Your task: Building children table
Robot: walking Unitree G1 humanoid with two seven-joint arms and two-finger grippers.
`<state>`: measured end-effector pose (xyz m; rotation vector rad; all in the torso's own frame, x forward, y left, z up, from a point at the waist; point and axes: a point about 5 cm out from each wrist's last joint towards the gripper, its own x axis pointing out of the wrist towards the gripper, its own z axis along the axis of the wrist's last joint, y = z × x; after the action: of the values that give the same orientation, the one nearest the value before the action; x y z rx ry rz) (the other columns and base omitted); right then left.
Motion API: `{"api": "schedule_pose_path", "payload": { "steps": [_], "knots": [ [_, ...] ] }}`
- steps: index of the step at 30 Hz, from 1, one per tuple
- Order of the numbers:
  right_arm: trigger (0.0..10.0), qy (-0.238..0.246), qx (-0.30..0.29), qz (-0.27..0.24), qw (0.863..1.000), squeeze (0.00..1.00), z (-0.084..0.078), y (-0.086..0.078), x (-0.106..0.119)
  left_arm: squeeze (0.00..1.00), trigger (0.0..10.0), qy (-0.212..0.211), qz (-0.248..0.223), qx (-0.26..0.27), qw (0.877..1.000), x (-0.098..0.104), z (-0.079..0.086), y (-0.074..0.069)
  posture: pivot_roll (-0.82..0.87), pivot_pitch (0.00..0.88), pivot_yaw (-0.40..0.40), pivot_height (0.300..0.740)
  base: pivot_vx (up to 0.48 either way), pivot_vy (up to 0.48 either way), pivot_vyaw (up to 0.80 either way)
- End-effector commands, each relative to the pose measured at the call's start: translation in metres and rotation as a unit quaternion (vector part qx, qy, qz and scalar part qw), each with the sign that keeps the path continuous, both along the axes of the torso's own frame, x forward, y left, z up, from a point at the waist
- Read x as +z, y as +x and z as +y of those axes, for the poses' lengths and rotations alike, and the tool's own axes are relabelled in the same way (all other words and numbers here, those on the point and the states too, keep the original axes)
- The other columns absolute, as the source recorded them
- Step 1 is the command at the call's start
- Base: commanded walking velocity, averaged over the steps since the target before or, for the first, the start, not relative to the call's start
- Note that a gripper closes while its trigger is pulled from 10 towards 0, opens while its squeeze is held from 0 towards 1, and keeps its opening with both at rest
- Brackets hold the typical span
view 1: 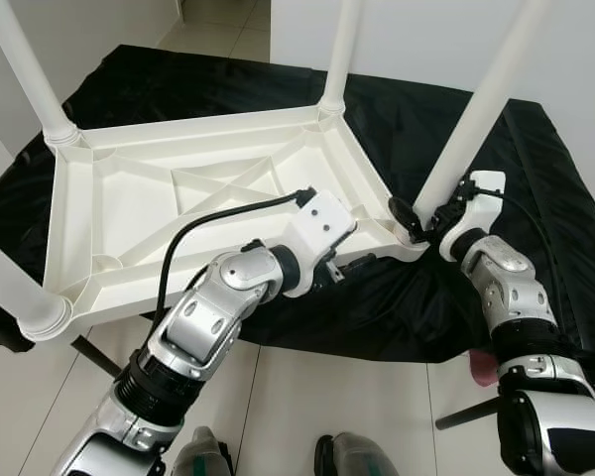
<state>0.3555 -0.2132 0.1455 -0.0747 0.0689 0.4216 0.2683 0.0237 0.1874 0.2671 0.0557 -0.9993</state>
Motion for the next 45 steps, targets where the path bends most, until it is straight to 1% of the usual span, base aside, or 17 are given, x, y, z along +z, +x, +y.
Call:
{"api": "schedule_pose_path", "payload": {
  "steps": [1, 4, 6, 7, 8, 9, 21, 26, 29, 31, 34, 36, 37, 40, 42, 44, 45],
  "knots": [
    [10.0, -0.016, 0.036, 0.013, 0.999, 0.00, 0.009, 0.002, -0.006, 0.00, 10.0, 0.002, 0.000, -0.018, 1.000, 0.000, -0.003, -0.004, -0.04, 0.005, -0.030, 0.740, 0.000, 0.000, 0.00],
    [10.0, -0.025, 0.038, 0.016, 0.999, 0.00, 0.012, 0.005, -0.008, 0.00, 10.0, 0.003, -0.002, -0.014, 1.000, 0.000, -0.001, -0.004, -0.03, 0.000, -0.036, 0.740, 0.000, 0.000, 0.00],
    [9.6, -0.028, 0.039, 0.017, 0.999, 0.00, 0.013, 0.006, -0.008, 0.00, 10.0, 0.003, -0.002, -0.013, 1.000, 0.000, -0.001, -0.003, -0.03, 0.000, -0.036, 0.740, 0.000, 0.000, 0.00],
    [4.9, -0.030, 0.038, 0.018, 0.999, 0.00, 0.013, 0.008, -0.007, 0.00, 10.0, 0.003, -0.003, -0.012, 1.000, 0.001, -0.001, -0.003, -0.03, 0.000, -0.038, 0.740, 0.000, 0.000, 0.00],
    [4.9, -0.029, 0.041, 0.019, 0.999, 0.00, 0.013, 0.010, -0.007, 0.00, 10.0, 0.003, -0.003, -0.012, 1.000, 0.001, -0.001, -0.003, -0.03, 0.000, -0.038, 0.740, 0.000, 0.000, 0.00],
    [0.0, -0.028, 0.046, 0.020, 0.998, 0.00, 0.013, 0.011, -0.006, 0.00, 10.0, 0.003, -0.003, -0.012, 1.000, 0.001, -0.001, -0.003, -0.03, 0.000, -0.040, 0.740, 0.000, 0.000, 0.00],
    [0.0, -0.011, 0.048, 0.017, 0.999, 0.00, 0.009, 0.013, -0.006, 0.00, 10.0, 0.003, -0.006, -0.018, 1.000, 0.001, -0.003, -0.004, -0.04, 0.000, -0.042, 0.740, 0.000, 0.000, 0.00],
    [0.0, 0.007, 0.023, 0.010, 1.000, 0.00, 0.005, 0.012, -0.006, 0.00, 10.0, 0.003, -0.006, -0.020, 1.000, 0.000, -0.004, -0.005, -0.04, 0.000, -0.043, 0.740, 0.000, 0.000, 0.00],
    [0.0, 0.031, -0.063, -0.017, 0.997, 0.00, -0.006, 0.010, -0.006, 0.00, 10.0, 0.003, -0.004, -0.023, 1.000, 0.000, -0.005, -0.007, -0.04, 0.000, -0.042, 0.740, 0.000, 0.000, 0.00],
    [0.0, 0.031, -0.063, -0.017, 0.997, 0.00, -0.006, 0.010, -0.006, 0.00, 10.0, 0.003, -0.004, -0.023, 1.000, 0.000, -0.005, -0.007, -0.04, 0.000, -0.042, 0.740, 0.000, 0.000, 0.00],
    [0.0, 0.059, -0.109, -0.041, 0.991, 0.00, -0.006, 0.006, -0.005, 0.00, 10.0, 0.004, -0.002, -0.024, 1.000, -0.001, -0.005, -0.008, -0.04, 0.000, -0.041, 0.740, 0.000, 0.000, 0.00],
    [0.0, 0.086, -0.186, -0.039, 0.978, 0.00, -0.002, 0.001, -0.009, 0.00, 10.0, 0.003, 0.000, -0.025, 1.000, -0.001, -0.005, -0.008, -0.05, 0.000, -0.037, 0.740, 0.000, 0.000, 0.00],
    [0.0, 0.079, -0.225, -0.028, 0.971, 0.00, 0.000, -0.002, -0.014, 0.00, 10.0, 0.003, 0.000, -0.025, 1.000, -0.001, -0.005, -0.008, -0.05, 0.000, -0.037, 0.740, 0.000, 0.000, 0.00],
    [0.0, 0.070, -0.249, -0.020, 0.966, 0.00, 0.001, -0.004, -0.018, 0.00, 10.0, 0.003, 0.001, -0.026, 1.000, -0.001, -0.005, -0.008, -0.05, 0.000, -0.037, 0.740, 0.000, 0.000, 0.00],
    [0.0, 0.034, -0.299, -0.014, 0.953, 0.00, 0.011, -0.010, -0.025, 0.00, 10.0, 0.003, 0.001, -0.026, 1.000, -0.001, -0.005, -0.008, -0.06, 0.000, -0.037, 0.740, 0.000, 0.000, 0.00],
    [0.0, 0.033, -0.353, -0.010, 0.935, 0.00, 0.024, -0.017, -0.030, 0.00, 10.0, 0.002, 0.002, -0.027, 1.000, -0.001, -0.006, -0.008, -0.06, 0.000, -0.039, 0.740, 0.000, 0.000, 0.00],
    [0.0, 0.033, -0.353, -0.010, 0.935, 0.00, 0.024, -0.017, -0.030, 0.00, 10.0, 0.002, 0.002, -0.027, 1.000, -0.001, -0.006, -0.008, -0.06, 0.000, -0.039, 0.740, 0.000, 0.000, 0.00]
  ]
}}
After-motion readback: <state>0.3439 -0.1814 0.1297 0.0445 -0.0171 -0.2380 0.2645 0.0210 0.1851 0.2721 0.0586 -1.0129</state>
